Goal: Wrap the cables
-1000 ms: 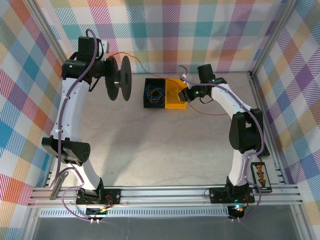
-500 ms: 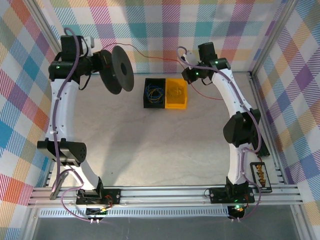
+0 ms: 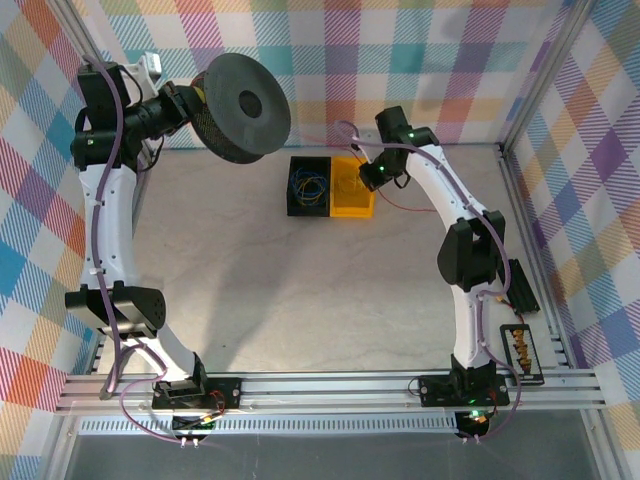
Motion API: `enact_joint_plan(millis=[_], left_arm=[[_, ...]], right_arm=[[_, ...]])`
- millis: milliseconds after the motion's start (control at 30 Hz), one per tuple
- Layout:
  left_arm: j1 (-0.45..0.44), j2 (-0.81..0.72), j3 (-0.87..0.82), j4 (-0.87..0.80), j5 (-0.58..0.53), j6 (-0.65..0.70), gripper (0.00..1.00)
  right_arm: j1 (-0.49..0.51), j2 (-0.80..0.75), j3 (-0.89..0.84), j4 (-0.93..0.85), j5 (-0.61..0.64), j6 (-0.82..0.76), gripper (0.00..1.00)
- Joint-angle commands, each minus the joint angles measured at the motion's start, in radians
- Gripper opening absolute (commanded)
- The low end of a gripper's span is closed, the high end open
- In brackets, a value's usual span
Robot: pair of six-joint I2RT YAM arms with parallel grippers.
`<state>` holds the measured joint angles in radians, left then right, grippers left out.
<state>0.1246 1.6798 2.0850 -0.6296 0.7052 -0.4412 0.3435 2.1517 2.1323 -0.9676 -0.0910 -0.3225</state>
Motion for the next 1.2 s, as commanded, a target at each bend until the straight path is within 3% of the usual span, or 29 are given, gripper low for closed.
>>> enact_joint_plan(millis=[0,167,533,800,967,1167], left_arm=[[0.021,-0.064,0.007,0.088,-0.015,-0.027,0.00],[0.021,-0.075,-0.030,0.079,-0.181,-0.011,0.00],[-0.009,-0.069,-0.088,0.008,-0.309,0.075,0.00],[-0.068,-0.025,-0.062,0.003,-0.499,0.078,0.00],[-0.145,0.073,0.053,-0.097,-0.620,0.142,0.00],[-0.276,0.138,0.079,-0.183,-0.760,0.235,0.00]], right_arm=[[0.000,-0.064,-0.053,-0.037,0.041,0.022,0.00],[0.059,-0.155,-0.190,-0.020,0.057,0.005,0.00],[0.121,-0.299,-0.228,-0.013,0.127,0.045,0.00],[0.323,-0.285,-0.184,-0.122,0.111,-0.045,0.00],[0.483,-0.237,0.016,-0.215,0.114,-0.118,0.00],[0.584,-0.134,0.393,-0.297,0.100,-0.191,0.00]])
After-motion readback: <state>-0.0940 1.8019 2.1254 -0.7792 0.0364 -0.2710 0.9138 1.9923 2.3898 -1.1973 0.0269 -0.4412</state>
